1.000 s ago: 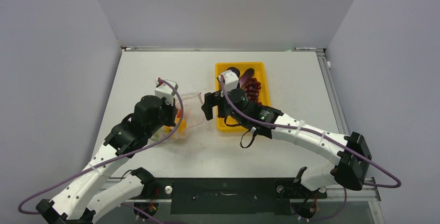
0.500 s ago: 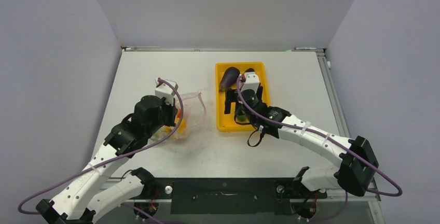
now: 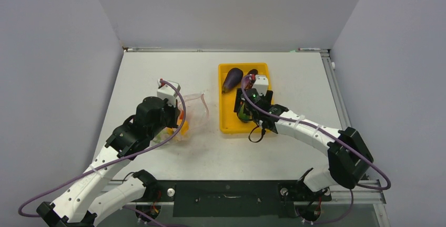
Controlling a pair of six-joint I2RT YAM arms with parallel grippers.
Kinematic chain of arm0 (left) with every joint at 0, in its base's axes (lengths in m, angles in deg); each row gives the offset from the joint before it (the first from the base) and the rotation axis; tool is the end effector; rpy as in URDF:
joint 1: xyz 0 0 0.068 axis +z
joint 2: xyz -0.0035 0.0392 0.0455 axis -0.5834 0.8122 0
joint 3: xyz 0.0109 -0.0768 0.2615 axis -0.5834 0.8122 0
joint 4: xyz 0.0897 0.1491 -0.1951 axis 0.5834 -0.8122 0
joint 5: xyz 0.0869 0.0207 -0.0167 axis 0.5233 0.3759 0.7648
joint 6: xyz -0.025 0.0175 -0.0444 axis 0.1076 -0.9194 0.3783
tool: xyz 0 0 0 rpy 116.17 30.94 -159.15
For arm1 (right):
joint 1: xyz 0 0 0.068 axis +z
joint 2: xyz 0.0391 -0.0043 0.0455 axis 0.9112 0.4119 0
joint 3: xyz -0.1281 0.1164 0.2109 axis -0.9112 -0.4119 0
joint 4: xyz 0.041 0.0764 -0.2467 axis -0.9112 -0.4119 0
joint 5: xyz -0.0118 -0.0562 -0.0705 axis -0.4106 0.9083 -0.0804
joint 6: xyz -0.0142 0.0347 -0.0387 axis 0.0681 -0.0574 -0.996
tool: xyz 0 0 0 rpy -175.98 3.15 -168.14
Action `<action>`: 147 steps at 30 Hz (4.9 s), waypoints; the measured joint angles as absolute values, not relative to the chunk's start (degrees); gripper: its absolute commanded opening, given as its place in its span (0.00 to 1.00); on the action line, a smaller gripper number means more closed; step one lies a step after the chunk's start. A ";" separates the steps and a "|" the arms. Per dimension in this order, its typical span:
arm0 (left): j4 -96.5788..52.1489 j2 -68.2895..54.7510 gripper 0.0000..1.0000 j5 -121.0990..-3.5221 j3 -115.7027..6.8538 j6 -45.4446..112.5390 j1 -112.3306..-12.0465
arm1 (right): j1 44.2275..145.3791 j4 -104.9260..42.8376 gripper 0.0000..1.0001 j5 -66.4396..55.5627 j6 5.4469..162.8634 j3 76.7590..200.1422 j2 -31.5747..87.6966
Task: Place the food in the zip-top bag and seal the zipper
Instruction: Pick up the fake fruit from the bin, then place the fake fruit in the zipper food storage bag.
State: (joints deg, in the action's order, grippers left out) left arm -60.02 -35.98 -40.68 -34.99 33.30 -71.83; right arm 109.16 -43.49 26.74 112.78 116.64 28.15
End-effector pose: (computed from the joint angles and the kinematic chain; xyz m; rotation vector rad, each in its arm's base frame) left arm 0.1411 -0.0928 0.3386 0.3057 2.0529 -0.2673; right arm 0.2320 0.1997 0.2463 0.0664 2.2141 0.2775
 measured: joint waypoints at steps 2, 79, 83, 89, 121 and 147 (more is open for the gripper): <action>-60.02 -35.98 0.00 -40.68 -34.99 33.30 -71.85 | 108.40 -43.22 0.90 26.39 113.59 116.64 29.85; -60.02 -36.00 0.00 -40.81 -34.99 33.30 -71.83 | 107.17 -28.73 0.29 0.79 115.82 117.86 22.16; -60.02 -36.00 0.00 -40.79 -34.99 33.30 -71.85 | 111.26 -28.38 0.29 -2.84 112.17 117.86 20.63; -60.02 -36.00 0.00 -40.81 -34.99 33.30 -71.83 | 116.59 -29.26 0.29 -6.49 106.01 117.89 18.75; -60.02 -36.13 0.00 -40.81 -34.99 33.30 -71.83 | 121.66 -39.75 0.31 -12.23 104.45 132.03 34.94; -60.02 -36.31 0.00 -41.08 -34.99 33.26 -71.59 | 123.00 -26.50 0.29 -4.21 126.88 134.58 44.63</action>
State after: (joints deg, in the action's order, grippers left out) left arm -60.02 -36.31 -41.08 -34.99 33.26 -71.59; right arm 123.00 -26.50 -4.21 126.88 134.58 44.63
